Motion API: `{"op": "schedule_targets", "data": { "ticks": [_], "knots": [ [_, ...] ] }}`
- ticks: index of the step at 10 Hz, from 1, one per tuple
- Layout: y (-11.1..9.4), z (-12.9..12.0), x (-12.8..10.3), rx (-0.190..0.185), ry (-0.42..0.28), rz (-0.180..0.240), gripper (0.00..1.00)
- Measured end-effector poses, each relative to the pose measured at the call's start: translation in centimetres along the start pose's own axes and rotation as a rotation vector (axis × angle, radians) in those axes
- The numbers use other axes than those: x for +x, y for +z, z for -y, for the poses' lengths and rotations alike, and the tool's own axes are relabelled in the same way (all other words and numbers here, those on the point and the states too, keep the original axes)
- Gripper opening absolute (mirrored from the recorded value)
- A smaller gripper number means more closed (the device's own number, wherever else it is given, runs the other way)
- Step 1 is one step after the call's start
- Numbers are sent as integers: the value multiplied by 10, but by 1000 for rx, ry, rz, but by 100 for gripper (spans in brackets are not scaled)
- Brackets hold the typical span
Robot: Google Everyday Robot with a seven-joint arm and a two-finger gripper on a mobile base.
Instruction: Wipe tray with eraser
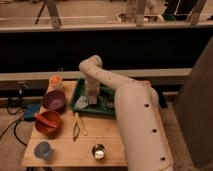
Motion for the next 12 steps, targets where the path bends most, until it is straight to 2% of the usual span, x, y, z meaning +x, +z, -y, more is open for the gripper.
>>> {"op": "schedule_targets", "data": {
  "ticks": [2,5,8,12],
  "knots": [
    [1,32,-7,14,-63,-2,0],
    [0,43,-29,16,-131,-3,0],
    [5,25,-59,8,-144,16,0],
    [15,-31,-70,-11,-68,43,0]
  ]
}}
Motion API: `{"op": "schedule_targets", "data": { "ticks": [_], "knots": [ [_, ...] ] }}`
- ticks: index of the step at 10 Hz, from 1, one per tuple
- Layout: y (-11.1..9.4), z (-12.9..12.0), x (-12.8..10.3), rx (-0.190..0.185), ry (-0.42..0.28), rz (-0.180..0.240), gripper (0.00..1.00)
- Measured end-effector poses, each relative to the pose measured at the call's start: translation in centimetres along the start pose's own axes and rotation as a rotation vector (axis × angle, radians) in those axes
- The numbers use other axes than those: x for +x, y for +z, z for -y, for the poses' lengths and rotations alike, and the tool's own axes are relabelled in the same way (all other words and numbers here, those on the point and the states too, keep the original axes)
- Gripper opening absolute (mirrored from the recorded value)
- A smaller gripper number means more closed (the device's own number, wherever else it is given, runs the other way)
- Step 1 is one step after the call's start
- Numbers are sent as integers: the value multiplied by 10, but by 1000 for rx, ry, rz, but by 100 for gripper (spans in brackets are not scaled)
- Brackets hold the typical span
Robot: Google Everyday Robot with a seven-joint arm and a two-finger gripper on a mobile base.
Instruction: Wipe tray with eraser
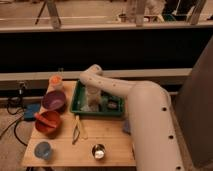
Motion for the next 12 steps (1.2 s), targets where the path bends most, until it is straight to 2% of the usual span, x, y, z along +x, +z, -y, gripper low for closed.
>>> {"op": "schedule_targets", "data": {
  "ticks": [3,4,5,9,12],
  "knots": [
    [-1,-25,7,-15,63,-1,0],
    [-2,-36,15,-28,88,-3,0],
    [-4,-37,26,-31,104,-9,0],
    [-15,-22,56,-32,106,-29,0],
    [-23,19,67,-15,54,-50,0]
  ]
}}
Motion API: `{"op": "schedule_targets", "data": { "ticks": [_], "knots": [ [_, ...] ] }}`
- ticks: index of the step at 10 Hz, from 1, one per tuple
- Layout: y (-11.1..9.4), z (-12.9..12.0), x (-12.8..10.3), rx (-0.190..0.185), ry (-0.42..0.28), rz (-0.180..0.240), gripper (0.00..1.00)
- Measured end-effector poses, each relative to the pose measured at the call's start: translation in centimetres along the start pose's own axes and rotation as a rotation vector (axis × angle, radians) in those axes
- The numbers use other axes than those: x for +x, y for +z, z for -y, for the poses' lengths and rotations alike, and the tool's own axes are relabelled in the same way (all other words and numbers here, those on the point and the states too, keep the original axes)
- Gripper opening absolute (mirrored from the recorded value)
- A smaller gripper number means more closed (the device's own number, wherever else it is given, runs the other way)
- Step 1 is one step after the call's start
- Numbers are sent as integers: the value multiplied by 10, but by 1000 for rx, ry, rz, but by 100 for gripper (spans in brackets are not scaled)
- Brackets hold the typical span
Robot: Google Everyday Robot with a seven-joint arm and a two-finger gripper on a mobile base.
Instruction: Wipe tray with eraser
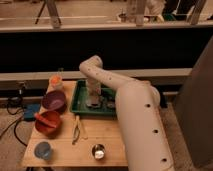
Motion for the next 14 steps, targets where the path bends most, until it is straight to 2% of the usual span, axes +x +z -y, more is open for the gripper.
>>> {"op": "schedule_targets", "data": {
  "ticks": [3,5,8,11,14],
  "knots": [
    [-1,36,-7,15,-69,1,0],
    [-1,45,-16,15,-112,0,0],
    [1,59,-45,24,-175,14,0],
    [3,37,-57,17,-161,15,0],
    [11,-8,-63,1,-101,30,0]
  ]
}}
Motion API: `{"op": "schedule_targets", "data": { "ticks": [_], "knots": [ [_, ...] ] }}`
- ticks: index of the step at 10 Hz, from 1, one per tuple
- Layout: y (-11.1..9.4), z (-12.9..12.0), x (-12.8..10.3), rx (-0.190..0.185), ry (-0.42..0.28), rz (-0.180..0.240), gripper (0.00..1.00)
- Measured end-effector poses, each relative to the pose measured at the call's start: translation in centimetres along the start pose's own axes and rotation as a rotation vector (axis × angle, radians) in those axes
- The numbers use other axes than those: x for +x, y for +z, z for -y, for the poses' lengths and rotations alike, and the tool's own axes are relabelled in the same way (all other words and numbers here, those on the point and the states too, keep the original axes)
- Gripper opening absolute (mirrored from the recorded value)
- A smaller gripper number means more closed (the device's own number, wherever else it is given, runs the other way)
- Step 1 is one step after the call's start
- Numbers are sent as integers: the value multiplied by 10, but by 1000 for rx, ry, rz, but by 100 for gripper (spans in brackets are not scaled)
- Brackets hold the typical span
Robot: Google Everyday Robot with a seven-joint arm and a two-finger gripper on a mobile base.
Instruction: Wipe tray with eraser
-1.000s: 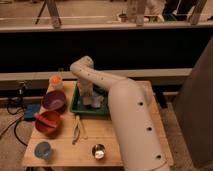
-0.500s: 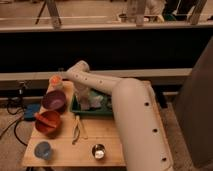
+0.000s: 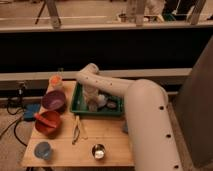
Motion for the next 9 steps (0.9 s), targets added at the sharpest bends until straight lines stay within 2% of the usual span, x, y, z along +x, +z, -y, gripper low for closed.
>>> {"op": "schedule_targets", "data": {
  "ticks": [4,7,9],
  "knots": [
    [-1,-40,6,-6,100,0,0],
    [-9,-40,29,12,126,-10,0],
    [-14,-18,45,23,110,-18,0]
  ]
}}
